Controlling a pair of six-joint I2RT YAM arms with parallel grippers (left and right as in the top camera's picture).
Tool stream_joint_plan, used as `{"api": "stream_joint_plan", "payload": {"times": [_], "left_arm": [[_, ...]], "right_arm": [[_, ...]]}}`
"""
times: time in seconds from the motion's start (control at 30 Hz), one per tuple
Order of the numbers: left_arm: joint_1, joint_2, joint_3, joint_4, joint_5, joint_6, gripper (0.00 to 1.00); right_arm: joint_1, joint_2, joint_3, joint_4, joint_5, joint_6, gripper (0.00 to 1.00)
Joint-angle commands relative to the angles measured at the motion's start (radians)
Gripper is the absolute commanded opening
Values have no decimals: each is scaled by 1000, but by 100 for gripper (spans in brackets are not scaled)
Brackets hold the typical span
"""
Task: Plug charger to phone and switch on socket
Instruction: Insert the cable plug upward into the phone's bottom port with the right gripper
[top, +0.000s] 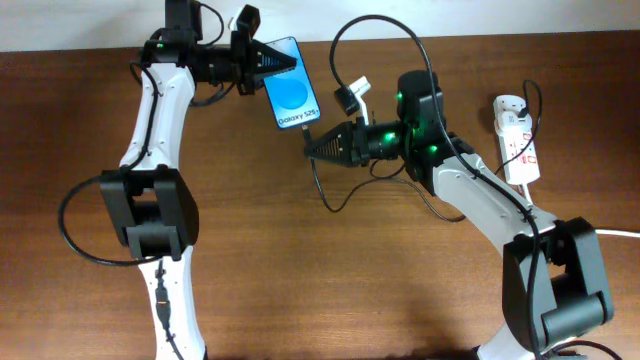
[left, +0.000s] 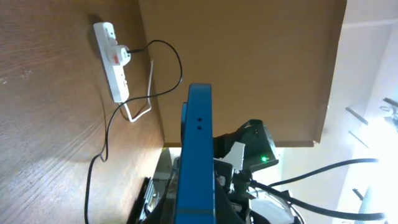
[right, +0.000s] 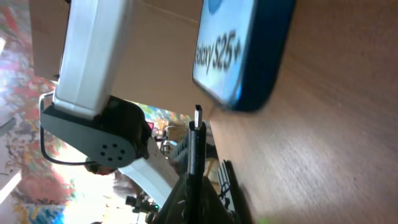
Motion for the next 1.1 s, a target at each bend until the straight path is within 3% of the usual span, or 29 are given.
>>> {"api": "stream_joint_plan", "payload": {"times": [0.0, 0.37, 0.73, 1.07], "left_arm": [[-25, -15, 10, 27, 44, -9, 0], [-21, -15, 10, 26, 44, -10, 0], [-5, -15, 10, 71, 44, -148, 0], [-29, -15, 10, 101, 44, -147, 0]], "right_arm": [[6, 3, 8, 10, -7, 34, 4], [-3, 3, 8, 7, -80, 86, 4], [-27, 3, 8, 6, -46, 86, 4], [-36, 3, 8, 12, -25, 85, 4]]}}
